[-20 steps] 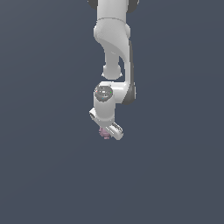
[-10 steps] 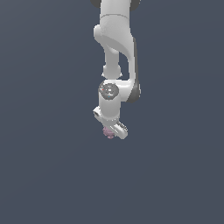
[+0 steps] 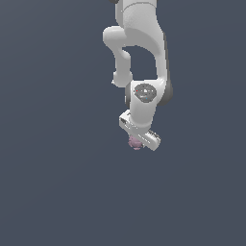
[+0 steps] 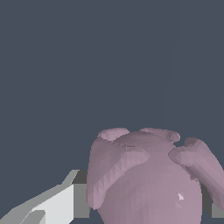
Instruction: Pick up the object and move it to a goal position.
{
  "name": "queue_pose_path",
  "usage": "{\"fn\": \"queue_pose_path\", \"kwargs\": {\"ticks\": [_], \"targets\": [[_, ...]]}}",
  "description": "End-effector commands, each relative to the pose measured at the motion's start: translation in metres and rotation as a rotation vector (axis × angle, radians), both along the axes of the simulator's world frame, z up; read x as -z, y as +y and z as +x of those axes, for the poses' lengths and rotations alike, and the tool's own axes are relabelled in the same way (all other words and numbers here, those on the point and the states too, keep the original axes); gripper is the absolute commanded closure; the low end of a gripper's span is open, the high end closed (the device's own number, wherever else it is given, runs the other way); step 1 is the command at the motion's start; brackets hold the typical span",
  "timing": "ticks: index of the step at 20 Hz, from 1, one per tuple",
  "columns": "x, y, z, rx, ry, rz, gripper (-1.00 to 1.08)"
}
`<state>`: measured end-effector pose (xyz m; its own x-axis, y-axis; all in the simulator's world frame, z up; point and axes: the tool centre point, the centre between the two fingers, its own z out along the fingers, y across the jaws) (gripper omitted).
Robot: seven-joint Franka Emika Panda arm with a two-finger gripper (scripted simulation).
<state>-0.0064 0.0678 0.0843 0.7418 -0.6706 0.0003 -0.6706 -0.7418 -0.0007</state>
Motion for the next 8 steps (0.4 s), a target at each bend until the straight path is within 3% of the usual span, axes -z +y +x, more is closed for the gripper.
{"fn": "queue_pose_path", "kwargs": {"ticks": [1,8], "targets": [[-0.006,0.013,0.001,0.002,0.0,-0.001,1.08],[-0.011,0.025,0.003,0.002,0.0,-0.001,1.08]]}}
